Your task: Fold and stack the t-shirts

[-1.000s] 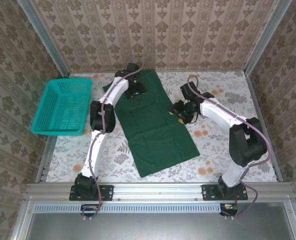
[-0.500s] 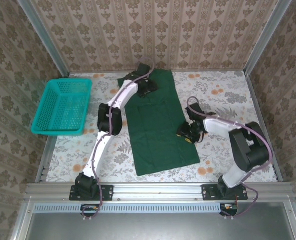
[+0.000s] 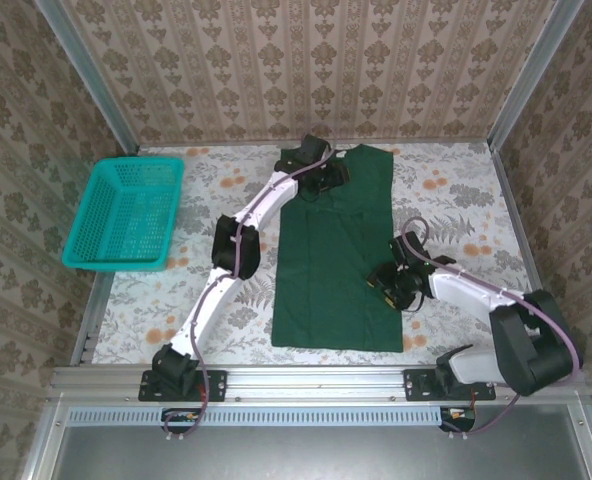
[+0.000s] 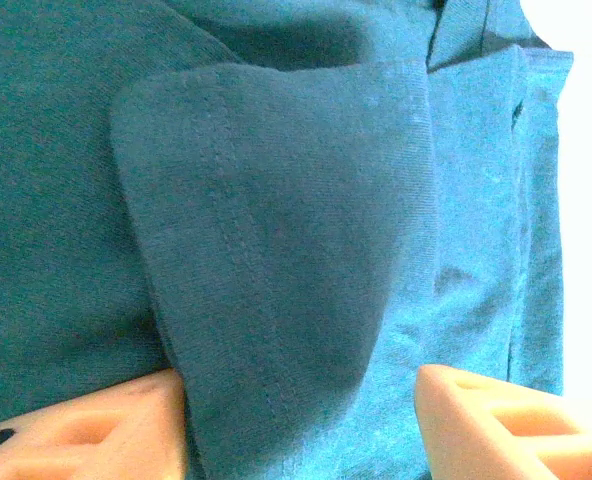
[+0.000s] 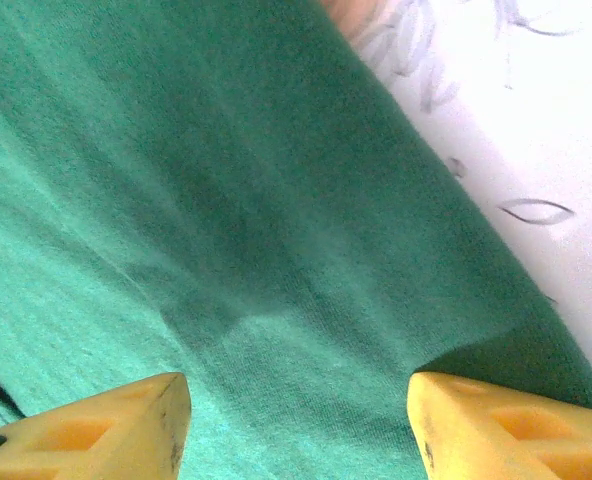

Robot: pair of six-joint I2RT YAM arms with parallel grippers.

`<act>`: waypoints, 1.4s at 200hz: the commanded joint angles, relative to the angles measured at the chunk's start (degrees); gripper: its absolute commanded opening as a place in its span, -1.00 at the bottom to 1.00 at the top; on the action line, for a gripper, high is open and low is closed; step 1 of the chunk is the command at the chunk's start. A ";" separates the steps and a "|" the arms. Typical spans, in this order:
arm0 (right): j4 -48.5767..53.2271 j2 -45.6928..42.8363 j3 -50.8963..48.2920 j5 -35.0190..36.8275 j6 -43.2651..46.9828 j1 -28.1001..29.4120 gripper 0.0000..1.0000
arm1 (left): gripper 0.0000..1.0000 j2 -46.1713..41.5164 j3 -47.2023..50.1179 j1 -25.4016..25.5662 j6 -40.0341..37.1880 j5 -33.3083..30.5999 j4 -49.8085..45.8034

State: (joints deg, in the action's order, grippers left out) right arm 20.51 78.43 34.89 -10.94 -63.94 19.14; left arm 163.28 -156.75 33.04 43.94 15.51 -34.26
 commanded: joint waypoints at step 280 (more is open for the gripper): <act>25.43 -1.22 3.86 -13.36 25.68 -6.48 0.11 | 0.08 -73.72 100.84 -7.93 -16.41 16.90 -17.71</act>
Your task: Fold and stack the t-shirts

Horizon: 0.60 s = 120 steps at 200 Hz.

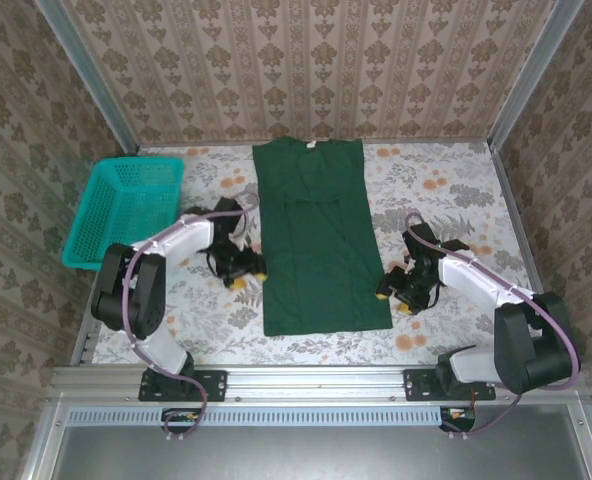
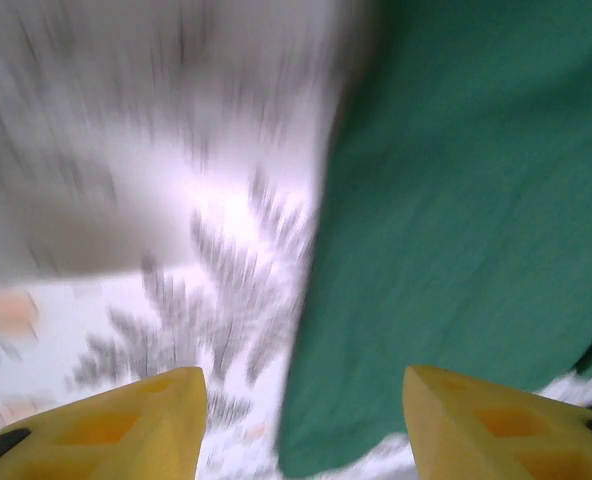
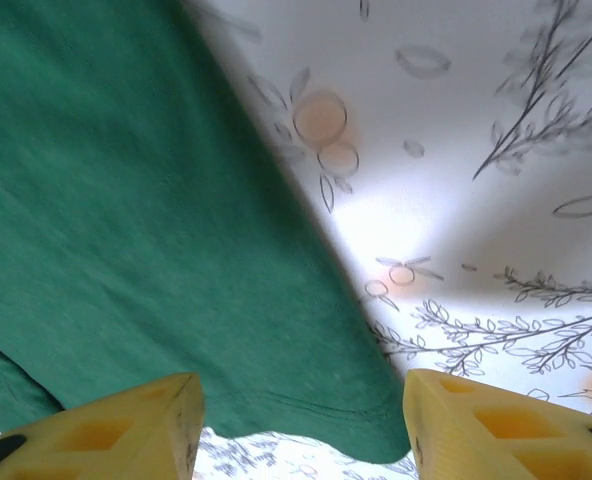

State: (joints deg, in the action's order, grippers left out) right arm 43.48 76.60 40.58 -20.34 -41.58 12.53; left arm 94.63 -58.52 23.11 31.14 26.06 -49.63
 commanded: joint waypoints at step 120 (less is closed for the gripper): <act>-2.45 0.49 -7.78 -6.03 2.26 0.14 -0.27 | -0.03 1.03 13.80 11.30 -0.55 10.41 9.84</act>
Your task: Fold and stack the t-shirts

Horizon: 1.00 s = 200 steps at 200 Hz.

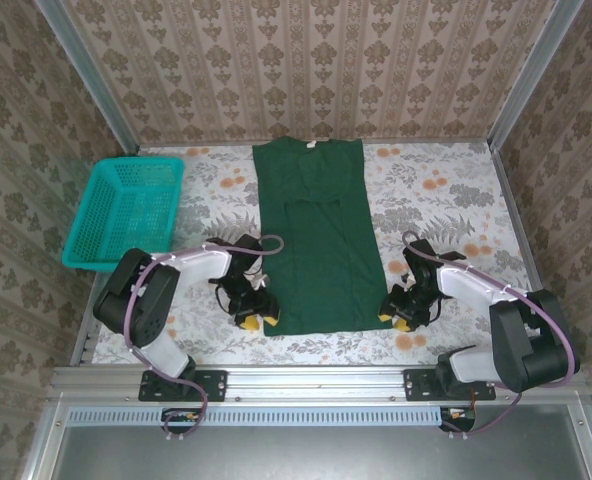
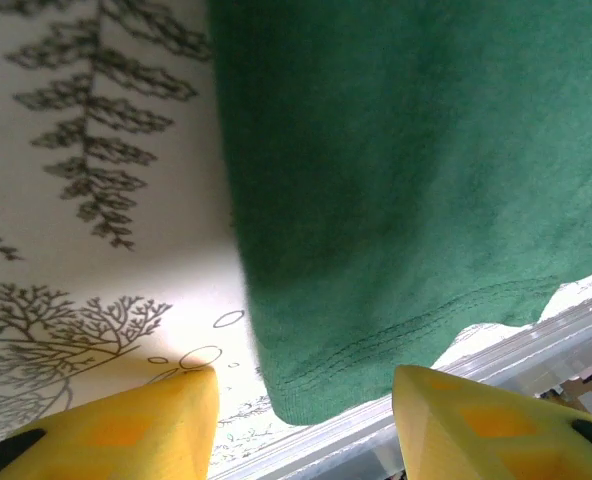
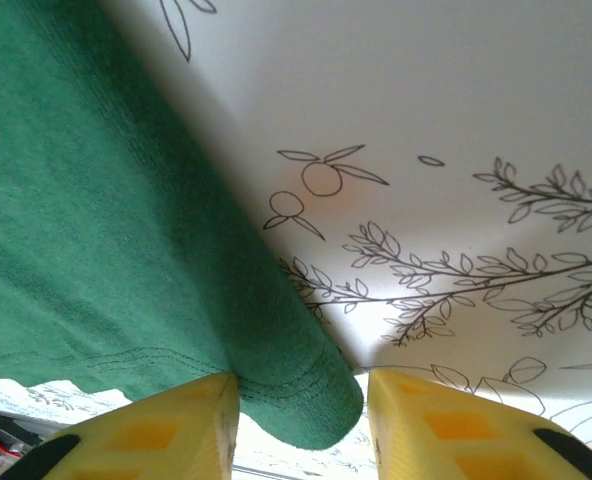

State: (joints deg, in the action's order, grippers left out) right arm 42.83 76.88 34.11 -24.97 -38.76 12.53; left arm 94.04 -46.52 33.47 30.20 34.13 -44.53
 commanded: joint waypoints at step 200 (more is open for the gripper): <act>4.18 -5.18 -4.60 -4.50 0.40 1.11 -1.00 | -1.00 -3.67 1.83 3.70 0.05 -3.73 -1.52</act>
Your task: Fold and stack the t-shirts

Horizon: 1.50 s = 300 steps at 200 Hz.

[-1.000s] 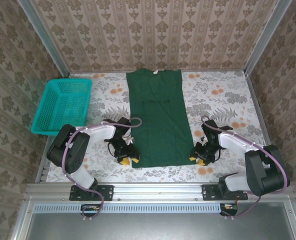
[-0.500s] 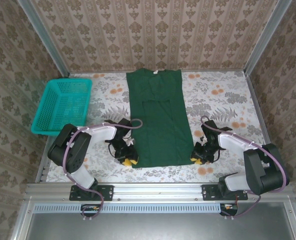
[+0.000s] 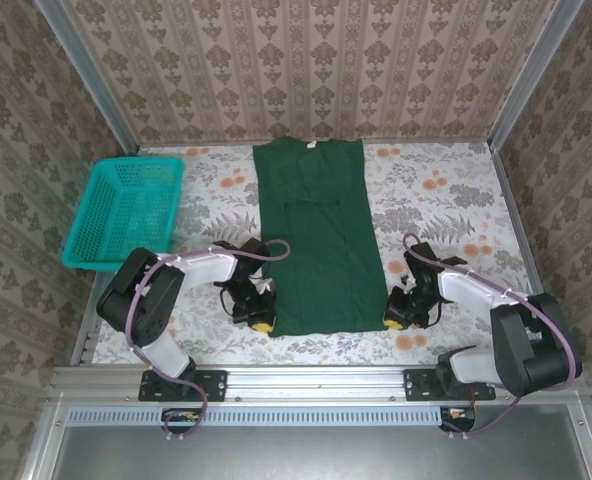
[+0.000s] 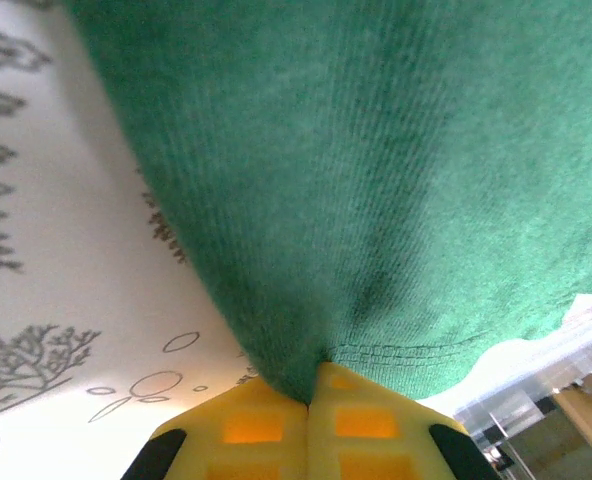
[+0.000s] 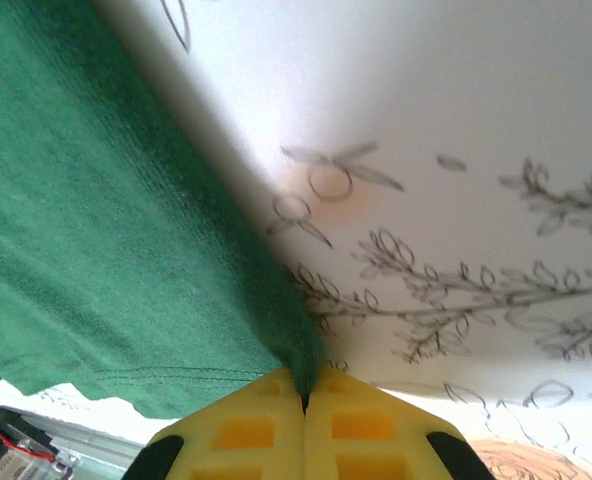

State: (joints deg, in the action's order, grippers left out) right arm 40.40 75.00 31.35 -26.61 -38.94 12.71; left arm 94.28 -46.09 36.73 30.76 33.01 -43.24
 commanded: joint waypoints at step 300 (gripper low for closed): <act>6.38 35.48 52.57 1.79 -6.33 -8.55 -1.00 | -1.00 28.75 -60.62 -19.74 -2.21 -0.53 -17.46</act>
State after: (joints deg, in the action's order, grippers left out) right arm 46.46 106.15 78.72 -25.56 -46.24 4.32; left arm 120.07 -101.36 18.15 30.74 33.89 -55.09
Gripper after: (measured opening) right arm 0.066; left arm 0.037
